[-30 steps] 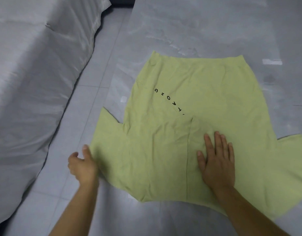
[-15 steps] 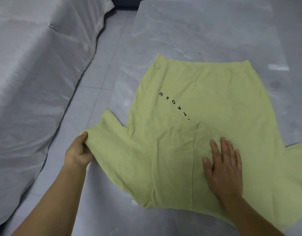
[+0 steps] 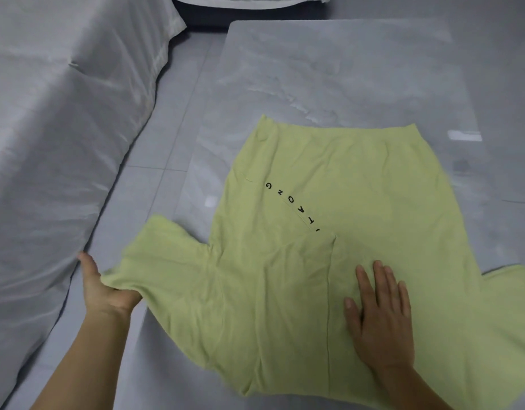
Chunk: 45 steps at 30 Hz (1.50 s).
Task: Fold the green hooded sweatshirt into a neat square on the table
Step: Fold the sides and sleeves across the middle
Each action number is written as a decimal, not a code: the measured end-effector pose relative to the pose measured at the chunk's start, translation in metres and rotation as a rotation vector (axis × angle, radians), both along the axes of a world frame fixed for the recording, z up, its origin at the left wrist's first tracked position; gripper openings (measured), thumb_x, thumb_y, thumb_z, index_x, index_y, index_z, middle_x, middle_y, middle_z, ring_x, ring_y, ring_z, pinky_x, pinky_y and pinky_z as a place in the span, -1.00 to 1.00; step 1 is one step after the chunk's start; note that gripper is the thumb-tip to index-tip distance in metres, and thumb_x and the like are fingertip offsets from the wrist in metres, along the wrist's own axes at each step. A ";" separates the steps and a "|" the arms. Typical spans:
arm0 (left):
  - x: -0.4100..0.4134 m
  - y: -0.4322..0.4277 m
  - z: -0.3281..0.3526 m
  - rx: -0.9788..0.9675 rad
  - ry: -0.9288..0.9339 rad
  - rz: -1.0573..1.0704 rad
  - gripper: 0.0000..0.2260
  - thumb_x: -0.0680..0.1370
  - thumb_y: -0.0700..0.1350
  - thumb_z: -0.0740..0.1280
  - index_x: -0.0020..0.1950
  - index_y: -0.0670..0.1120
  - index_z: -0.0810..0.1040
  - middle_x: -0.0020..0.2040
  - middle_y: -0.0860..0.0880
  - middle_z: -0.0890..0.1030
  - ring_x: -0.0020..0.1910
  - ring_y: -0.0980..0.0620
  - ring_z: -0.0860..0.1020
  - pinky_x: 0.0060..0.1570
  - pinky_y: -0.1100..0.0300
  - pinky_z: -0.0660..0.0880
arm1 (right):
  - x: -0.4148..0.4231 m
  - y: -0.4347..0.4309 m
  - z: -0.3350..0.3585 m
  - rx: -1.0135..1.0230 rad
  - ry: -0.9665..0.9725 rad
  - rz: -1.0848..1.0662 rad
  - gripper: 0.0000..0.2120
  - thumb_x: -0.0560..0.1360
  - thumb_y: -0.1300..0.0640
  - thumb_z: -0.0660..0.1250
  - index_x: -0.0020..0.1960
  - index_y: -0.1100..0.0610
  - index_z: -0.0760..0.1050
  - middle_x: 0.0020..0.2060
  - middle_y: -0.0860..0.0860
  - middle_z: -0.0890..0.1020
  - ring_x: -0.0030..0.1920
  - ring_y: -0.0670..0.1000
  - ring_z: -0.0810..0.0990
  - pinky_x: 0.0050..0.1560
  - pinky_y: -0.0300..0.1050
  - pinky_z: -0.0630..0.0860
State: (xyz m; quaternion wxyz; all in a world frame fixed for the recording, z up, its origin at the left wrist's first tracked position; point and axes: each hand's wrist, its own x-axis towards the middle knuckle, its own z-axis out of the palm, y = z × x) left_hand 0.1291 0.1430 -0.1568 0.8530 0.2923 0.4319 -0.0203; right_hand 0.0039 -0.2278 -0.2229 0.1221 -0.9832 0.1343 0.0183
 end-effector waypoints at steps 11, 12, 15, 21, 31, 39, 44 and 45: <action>0.019 0.036 0.050 -0.121 -0.479 0.064 -0.18 0.34 0.06 0.51 0.47 -0.16 0.19 0.42 -0.19 0.34 0.44 -0.20 0.22 0.35 -0.18 0.12 | -0.002 -0.003 0.002 0.057 0.083 0.023 -0.37 0.53 -0.25 -0.22 0.43 0.07 0.23 0.43 0.17 0.29 0.45 0.11 0.14 0.45 -0.02 -0.08; 0.018 0.037 0.055 -0.100 -0.491 0.052 -0.15 0.32 0.08 0.51 0.47 -0.15 0.18 0.41 -0.18 0.35 0.45 -0.21 0.22 0.33 -0.20 0.14 | -0.001 -0.004 0.002 0.084 0.087 0.025 -0.34 0.52 -0.28 -0.23 0.43 0.05 0.23 0.44 0.16 0.27 0.46 0.09 0.12 0.45 -0.05 -0.13; 0.014 0.026 0.073 -0.179 -0.542 -0.014 -0.25 0.42 0.11 0.42 0.46 -0.20 0.21 0.44 -0.23 0.30 0.46 -0.23 0.17 0.42 -0.21 -0.03 | 0.004 -0.011 0.013 0.314 0.051 -0.038 -0.19 0.41 -0.41 -0.25 0.42 0.04 0.27 0.47 0.08 0.21 0.49 0.01 0.06 0.45 -0.12 -0.18; -0.007 -0.041 0.111 -0.315 -0.662 -0.435 -0.37 0.53 0.19 0.20 0.44 -0.20 0.20 0.44 -0.24 0.28 0.49 -0.16 0.07 0.46 -0.12 -0.11 | 0.019 -0.002 0.078 1.009 -0.132 -0.270 -0.39 0.43 -0.25 0.02 0.38 0.03 0.30 0.41 -0.05 0.32 0.39 -0.14 0.24 0.45 -0.12 0.12; -0.092 -0.259 0.073 1.567 -0.793 -1.611 -0.40 0.53 0.28 0.05 0.47 -0.02 0.17 0.53 -0.08 0.09 0.52 -0.07 0.01 0.47 -0.14 -0.06 | 0.031 -0.043 0.102 1.937 -0.120 -0.688 -0.31 0.44 -0.38 0.02 0.32 0.09 0.38 -0.16 0.06 0.71 -0.14 -0.03 0.70 -0.26 -0.21 0.62; -0.118 -0.179 -0.021 1.816 -0.428 -1.681 0.07 0.13 0.48 -0.58 0.51 0.06 0.01 0.46 0.11 -0.20 0.46 0.17 -0.20 0.46 0.11 -0.20 | 0.001 -0.089 0.059 1.925 -0.212 -0.955 0.22 -0.23 -0.38 0.45 0.36 0.05 0.30 0.05 0.03 0.60 0.16 0.03 0.50 0.12 0.00 0.44; -0.111 -0.130 -0.026 1.872 -0.348 -1.799 -0.03 0.30 0.50 -0.42 0.51 -0.07 0.04 0.46 0.02 -0.11 0.49 0.09 -0.09 0.37 0.24 -0.28 | 0.024 -0.100 0.066 1.870 -0.226 -1.072 -0.43 0.23 -0.14 0.45 0.19 0.03 0.47 -0.27 -0.05 0.72 -0.02 -0.06 0.61 -0.23 -0.11 0.62; -0.114 -0.125 -0.028 1.892 -0.287 -1.819 -0.15 0.43 0.44 -0.31 0.47 -0.10 0.19 0.45 -0.02 0.06 0.50 0.07 0.05 0.38 0.22 -0.21 | 0.029 -0.102 0.069 1.828 -0.189 -1.094 -0.58 0.34 -0.05 0.40 0.16 0.05 0.48 -0.23 -0.02 0.70 -0.08 -0.06 0.62 -0.28 -0.12 0.62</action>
